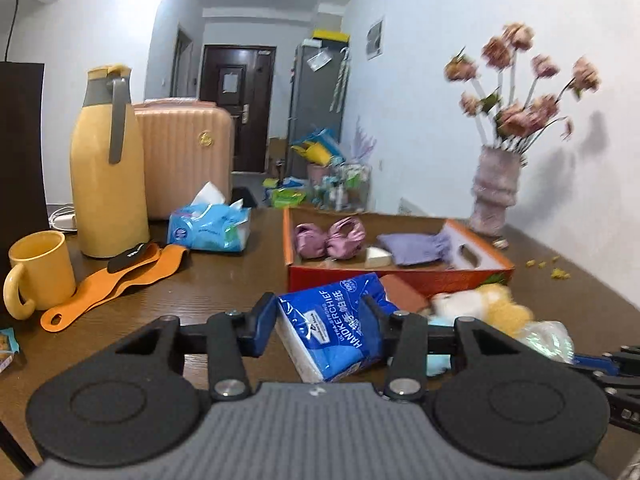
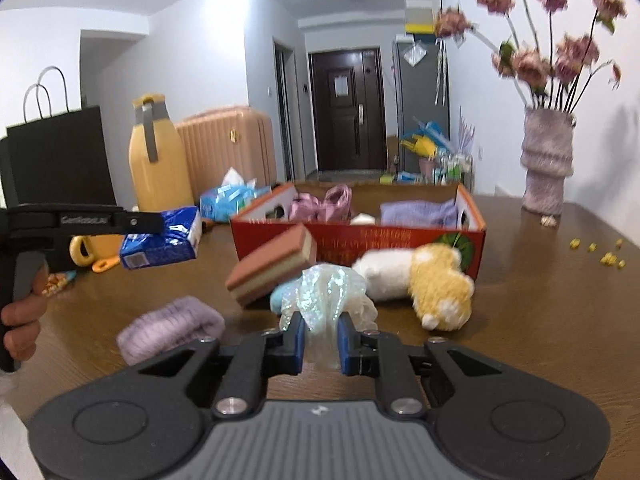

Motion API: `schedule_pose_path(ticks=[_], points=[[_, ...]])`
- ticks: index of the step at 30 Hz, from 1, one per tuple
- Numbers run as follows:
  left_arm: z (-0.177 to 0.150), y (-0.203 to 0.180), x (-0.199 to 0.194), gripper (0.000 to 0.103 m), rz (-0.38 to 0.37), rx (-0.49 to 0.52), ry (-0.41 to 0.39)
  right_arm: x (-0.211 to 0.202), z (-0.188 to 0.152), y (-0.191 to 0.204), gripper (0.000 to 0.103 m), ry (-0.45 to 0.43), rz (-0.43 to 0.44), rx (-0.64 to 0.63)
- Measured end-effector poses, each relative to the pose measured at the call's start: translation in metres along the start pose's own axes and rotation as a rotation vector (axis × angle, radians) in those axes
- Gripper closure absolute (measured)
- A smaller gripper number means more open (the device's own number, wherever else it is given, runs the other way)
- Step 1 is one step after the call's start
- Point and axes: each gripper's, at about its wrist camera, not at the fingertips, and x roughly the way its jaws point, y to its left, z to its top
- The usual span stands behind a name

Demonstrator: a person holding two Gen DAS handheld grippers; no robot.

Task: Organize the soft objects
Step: 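Carry the tissue packet and plastic bag into the red box while opening both grippers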

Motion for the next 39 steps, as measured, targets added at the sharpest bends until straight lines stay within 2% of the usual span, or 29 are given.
schedule_pose_path(ticks=[3, 6, 9, 12, 14, 16, 19, 22, 23, 24, 26, 29, 30, 32, 33, 35, 39], points=[[0.002, -0.004, -0.016, 0.058, -0.042, -0.007, -0.013, -0.014, 0.003, 0.002, 0.087, -0.029, 0.007, -0.006], [0.004, -0.006, -0.018, 0.058, -0.05, 0.001, -0.014, -0.016, 0.008, 0.003, 0.087, -0.041, 0.001, -0.016], [0.018, -0.003, -0.005, 0.058, -0.094, 0.003, 0.0, -0.008, 0.024, -0.002, 0.087, -0.057, 0.025, -0.008], [0.044, 0.0, 0.029, 0.058, -0.146, 0.022, 0.027, 0.015, 0.053, -0.012, 0.087, -0.07, 0.064, -0.011], [0.063, 0.002, 0.063, 0.058, -0.169, 0.031, 0.072, 0.039, 0.077, -0.02, 0.087, -0.076, 0.071, -0.012], [0.078, 0.001, 0.103, 0.058, -0.146, 0.052, 0.111, 0.077, 0.105, -0.031, 0.087, -0.062, 0.071, 0.01], [0.086, -0.005, 0.161, 0.058, -0.149, 0.132, 0.178, 0.145, 0.134, -0.045, 0.087, 0.018, 0.08, 0.05], [0.08, -0.004, 0.212, 0.058, -0.151, 0.166, 0.272, 0.212, 0.146, -0.059, 0.087, 0.122, 0.101, 0.129], [0.078, -0.001, 0.223, 0.062, -0.166, 0.154, 0.279, 0.232, 0.148, -0.062, 0.087, 0.152, 0.115, 0.15], [0.076, 0.001, 0.234, 0.076, -0.177, 0.164, 0.297, 0.25, 0.149, -0.064, 0.087, 0.176, 0.123, 0.165], [0.069, 0.002, 0.249, 0.077, -0.152, 0.191, 0.332, 0.281, 0.152, -0.065, 0.087, 0.217, 0.12, 0.189], [0.061, 0.011, 0.269, 0.07, -0.156, 0.181, 0.363, 0.317, 0.152, -0.06, 0.086, 0.26, 0.124, 0.192], [0.059, 0.013, 0.27, 0.068, -0.173, 0.176, 0.349, 0.326, 0.151, -0.057, 0.082, 0.28, 0.126, 0.192], [0.058, 0.016, 0.267, 0.057, -0.205, 0.18, 0.332, 0.339, 0.148, -0.051, 0.075, 0.317, 0.148, 0.192], [0.058, 0.017, 0.263, 0.047, -0.208, 0.182, 0.323, 0.342, 0.147, -0.048, 0.068, 0.327, 0.148, 0.192], [0.06, 0.018, 0.259, 0.037, -0.194, 0.192, 0.306, 0.34, 0.146, -0.044, 0.065, 0.327, 0.149, 0.184], [0.075, 0.02, 0.249, 0.036, -0.158, 0.171, 0.29, 0.324, 0.156, -0.045, 0.066, 0.313, 0.139, 0.161]])
